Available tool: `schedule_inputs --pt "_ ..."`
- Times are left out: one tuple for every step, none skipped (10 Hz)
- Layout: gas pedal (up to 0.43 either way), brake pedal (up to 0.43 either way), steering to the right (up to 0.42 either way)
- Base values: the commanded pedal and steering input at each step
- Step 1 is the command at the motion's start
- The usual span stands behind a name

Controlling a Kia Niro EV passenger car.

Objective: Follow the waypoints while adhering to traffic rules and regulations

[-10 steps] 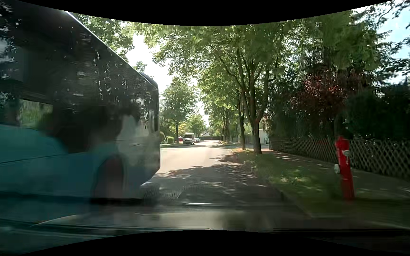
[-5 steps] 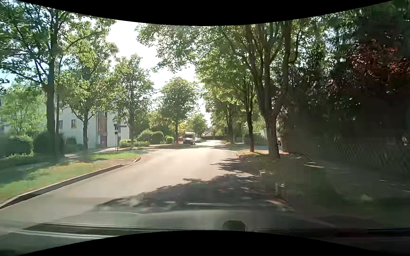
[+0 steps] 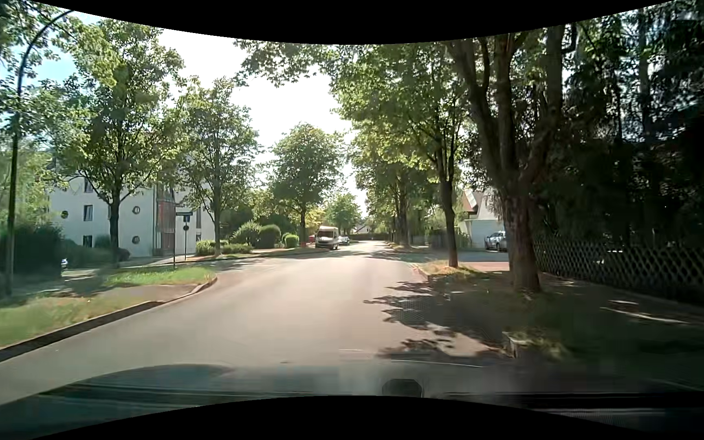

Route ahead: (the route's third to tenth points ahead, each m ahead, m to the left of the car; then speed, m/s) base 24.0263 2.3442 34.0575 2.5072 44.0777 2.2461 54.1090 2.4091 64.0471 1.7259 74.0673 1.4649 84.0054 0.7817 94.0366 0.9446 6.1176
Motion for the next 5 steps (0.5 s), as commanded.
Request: schedule_inputs --pt "0.0 0.006 -0.016" --pt "0.0 0.006 -0.013" --pt "0.0 0.006 -0.011" --pt "0.0 0.006 -0.01" --pt "0.0 0.006 -0.01"
